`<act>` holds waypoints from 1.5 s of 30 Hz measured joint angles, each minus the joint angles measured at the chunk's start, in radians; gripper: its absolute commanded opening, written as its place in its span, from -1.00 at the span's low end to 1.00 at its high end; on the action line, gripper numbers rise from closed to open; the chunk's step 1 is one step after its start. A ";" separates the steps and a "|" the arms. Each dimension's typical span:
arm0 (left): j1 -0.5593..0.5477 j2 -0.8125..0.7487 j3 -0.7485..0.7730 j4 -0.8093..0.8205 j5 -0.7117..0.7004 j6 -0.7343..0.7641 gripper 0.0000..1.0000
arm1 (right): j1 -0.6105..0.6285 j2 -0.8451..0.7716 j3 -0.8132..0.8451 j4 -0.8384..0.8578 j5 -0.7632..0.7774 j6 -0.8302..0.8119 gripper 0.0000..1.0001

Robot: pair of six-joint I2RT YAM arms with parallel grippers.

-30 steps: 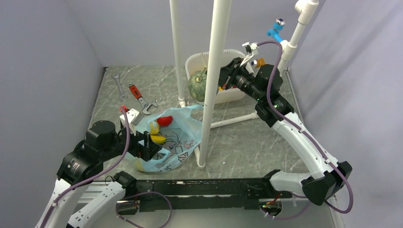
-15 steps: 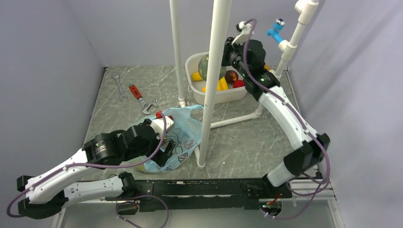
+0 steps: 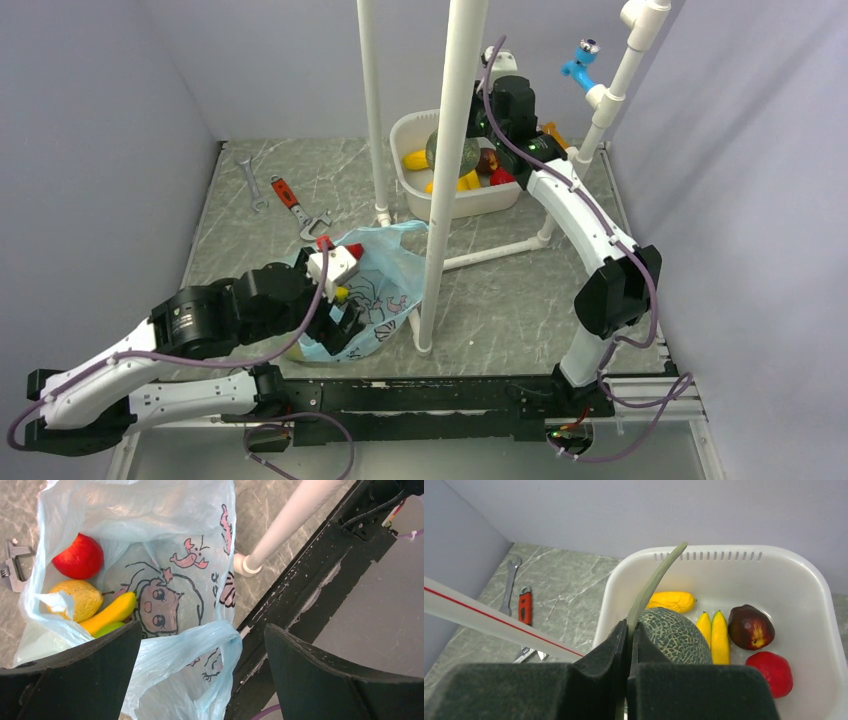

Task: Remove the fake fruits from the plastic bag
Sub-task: Place the fake fruit in the bin.

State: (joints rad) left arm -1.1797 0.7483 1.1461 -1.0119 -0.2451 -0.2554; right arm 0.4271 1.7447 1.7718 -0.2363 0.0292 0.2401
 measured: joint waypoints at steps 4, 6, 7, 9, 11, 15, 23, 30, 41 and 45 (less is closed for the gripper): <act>-0.012 0.060 0.014 -0.001 0.031 0.013 0.99 | -0.032 0.002 0.002 0.005 -0.036 0.010 -1.00; -0.032 0.102 0.009 -0.008 0.031 0.025 0.99 | -0.049 0.016 0.023 0.002 -0.048 0.014 -1.00; -0.042 0.121 0.003 -0.008 0.025 0.027 0.98 | -0.056 0.026 0.039 0.000 -0.053 0.014 -1.00; -0.062 0.153 -0.010 -0.024 0.003 0.033 0.93 | -0.069 0.059 0.086 -0.001 -0.065 0.015 -1.00; -0.077 0.171 -0.020 -0.052 -0.039 0.032 0.75 | -0.077 0.083 0.114 -0.002 -0.072 0.018 -1.00; -0.087 0.191 -0.023 -0.119 -0.179 -0.003 0.16 | -0.089 0.118 0.146 -0.003 -0.090 0.025 -1.00; -0.089 0.023 -0.053 -0.117 -0.303 -0.159 -0.37 | -0.093 0.275 0.306 -0.034 -0.095 0.021 -0.08; -0.090 -0.121 -0.162 -0.064 -0.253 -0.273 -0.80 | -0.095 0.394 0.438 -0.159 -0.092 0.006 0.65; -0.090 -0.110 -0.269 0.027 -0.157 -0.299 -1.00 | -0.085 -0.175 -0.354 -0.083 -0.329 0.117 0.49; -0.090 -0.116 -0.304 0.051 -0.140 -0.299 -1.00 | -0.043 -0.468 -0.610 0.070 -0.514 0.177 0.44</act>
State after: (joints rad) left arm -1.2697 0.6319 0.8417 -0.9611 -0.3847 -0.5549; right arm 0.3836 1.2762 1.1618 -0.1661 -0.4847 0.4171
